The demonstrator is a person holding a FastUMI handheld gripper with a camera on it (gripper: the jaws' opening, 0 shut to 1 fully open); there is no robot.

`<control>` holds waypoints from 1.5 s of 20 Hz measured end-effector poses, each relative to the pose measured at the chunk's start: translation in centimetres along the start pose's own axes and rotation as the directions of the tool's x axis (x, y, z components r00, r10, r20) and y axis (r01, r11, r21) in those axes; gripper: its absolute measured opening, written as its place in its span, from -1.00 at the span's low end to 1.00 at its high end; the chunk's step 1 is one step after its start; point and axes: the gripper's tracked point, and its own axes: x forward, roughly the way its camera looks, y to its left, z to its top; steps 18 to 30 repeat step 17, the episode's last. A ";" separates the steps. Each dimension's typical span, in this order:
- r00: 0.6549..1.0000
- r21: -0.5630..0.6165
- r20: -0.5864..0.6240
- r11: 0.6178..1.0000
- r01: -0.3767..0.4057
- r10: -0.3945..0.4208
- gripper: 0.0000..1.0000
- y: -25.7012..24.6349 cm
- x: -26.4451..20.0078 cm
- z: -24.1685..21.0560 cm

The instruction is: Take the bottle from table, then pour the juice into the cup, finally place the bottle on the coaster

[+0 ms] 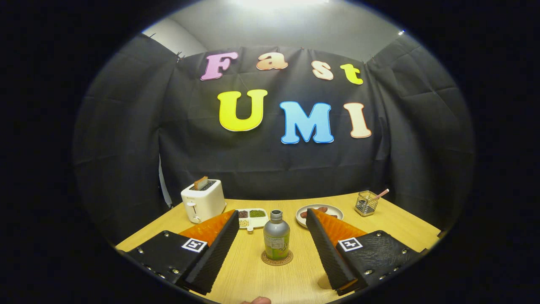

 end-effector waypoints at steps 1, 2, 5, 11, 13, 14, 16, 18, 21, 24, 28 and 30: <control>1.000 -0.003 0.006 1.000 -0.004 0.004 0.95 0.2 -0.8 0.6; 1.000 -0.001 0.015 1.000 -0.006 0.006 0.95 0.2 -1.7 1.2; 0.999 0.036 0.049 0.999 -0.018 0.016 0.95 0.8 -3.9 3.1; 0.996 -0.013 0.086 0.999 -0.038 0.039 0.95 1.8 -7.3 5.2; 0.994 -0.013 0.101 0.999 -0.049 0.050 0.95 2.1 -7.8 5.8; 0.993 -0.011 0.103 0.998 -0.056 0.057 0.95 2.4 -8.0 5.8; 0.993 -0.016 0.105 0.998 -0.059 0.060 0.95 2.5 -8.2 5.9; 0.993 -0.020 0.105 0.998 -0.060 0.062 0.95 2.6 -8.2 5.9; 0.993 -0.020 0.105 0.998 -0.060 0.062 0.95 2.6 -8.2 5.9; 0.993 -0.020 0.105 0.998 -0.060 0.062 0.95 2.6 -8.2 5.9; 0.993 -0.020 0.105 0.998 -0.060 0.062 0.95 2.6 -8.2 5.9; 0.993 -0.020 0.105 0.998 -0.060 0.062 0.95 2.6 -8.2 5.9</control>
